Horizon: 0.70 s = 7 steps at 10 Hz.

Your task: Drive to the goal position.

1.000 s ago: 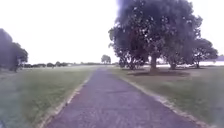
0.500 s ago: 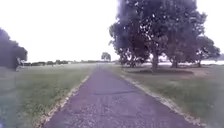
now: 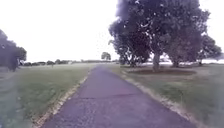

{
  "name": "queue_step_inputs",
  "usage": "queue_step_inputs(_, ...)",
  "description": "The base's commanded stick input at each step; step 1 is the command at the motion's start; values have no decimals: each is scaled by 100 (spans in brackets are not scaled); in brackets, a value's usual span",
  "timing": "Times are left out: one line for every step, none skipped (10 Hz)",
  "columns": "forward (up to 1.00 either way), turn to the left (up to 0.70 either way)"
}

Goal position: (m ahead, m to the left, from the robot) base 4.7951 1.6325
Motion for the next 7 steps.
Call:
queue_step_inputs(45, 0)
queue_step_inputs(45, 0)
queue_step_inputs(45, 0)
queue_step_inputs(45, 9)
queue_step_inputs(45, 19)
queue_step_inputs(45, 25)
queue_step_inputs(45, 14)
